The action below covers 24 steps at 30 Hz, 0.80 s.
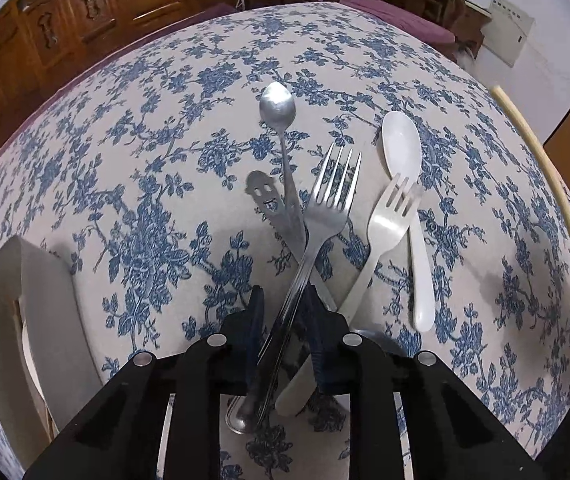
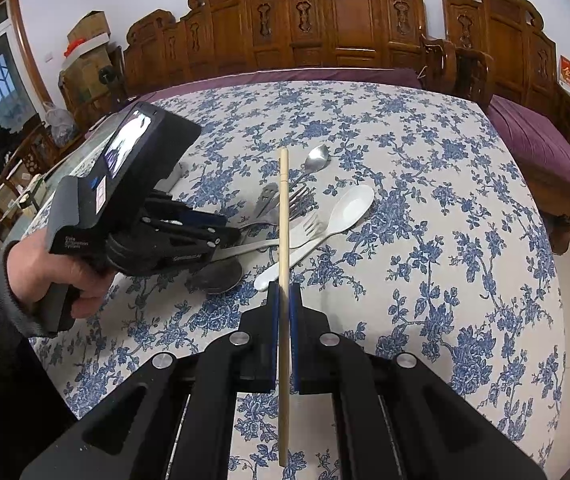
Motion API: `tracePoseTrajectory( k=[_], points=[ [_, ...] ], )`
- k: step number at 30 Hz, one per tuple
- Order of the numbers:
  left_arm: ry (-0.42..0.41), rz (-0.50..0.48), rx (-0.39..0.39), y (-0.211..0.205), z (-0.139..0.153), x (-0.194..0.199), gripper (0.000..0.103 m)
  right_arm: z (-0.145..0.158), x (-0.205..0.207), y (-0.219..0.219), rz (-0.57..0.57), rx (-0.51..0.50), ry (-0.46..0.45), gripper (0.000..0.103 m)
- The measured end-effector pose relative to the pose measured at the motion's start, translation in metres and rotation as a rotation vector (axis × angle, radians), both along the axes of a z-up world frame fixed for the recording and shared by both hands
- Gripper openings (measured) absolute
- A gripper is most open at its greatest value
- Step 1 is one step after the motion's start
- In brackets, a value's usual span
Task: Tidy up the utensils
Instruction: 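Grasp the steel fork in the pile with the left gripper while the right holds the chopstick, then carry the steel fork over the grey tray with the left gripper while the right carries the chopstick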
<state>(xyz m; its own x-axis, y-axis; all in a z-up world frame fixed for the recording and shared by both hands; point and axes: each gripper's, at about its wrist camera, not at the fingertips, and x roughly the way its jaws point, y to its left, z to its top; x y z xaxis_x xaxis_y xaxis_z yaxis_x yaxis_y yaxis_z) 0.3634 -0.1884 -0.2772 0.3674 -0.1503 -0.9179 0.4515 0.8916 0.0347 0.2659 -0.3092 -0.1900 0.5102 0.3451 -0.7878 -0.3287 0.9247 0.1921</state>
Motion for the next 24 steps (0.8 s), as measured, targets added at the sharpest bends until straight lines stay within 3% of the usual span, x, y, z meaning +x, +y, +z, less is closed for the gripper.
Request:
tracePoseTrajectory(
  k=[7, 24],
  points=[
    [-0.011, -0.031, -0.018, -0.002, 0.002, -0.009, 0.007, -0.006, 0.000, 0.003, 0.004, -0.010, 0.010, 0.006],
    [-0.132, 0.007, -0.150, 0.048, 0.053, -0.050, 0.007, 0.000, 0.011, 0.036, 0.022, -0.011, -0.017, 0.006]
  ],
)
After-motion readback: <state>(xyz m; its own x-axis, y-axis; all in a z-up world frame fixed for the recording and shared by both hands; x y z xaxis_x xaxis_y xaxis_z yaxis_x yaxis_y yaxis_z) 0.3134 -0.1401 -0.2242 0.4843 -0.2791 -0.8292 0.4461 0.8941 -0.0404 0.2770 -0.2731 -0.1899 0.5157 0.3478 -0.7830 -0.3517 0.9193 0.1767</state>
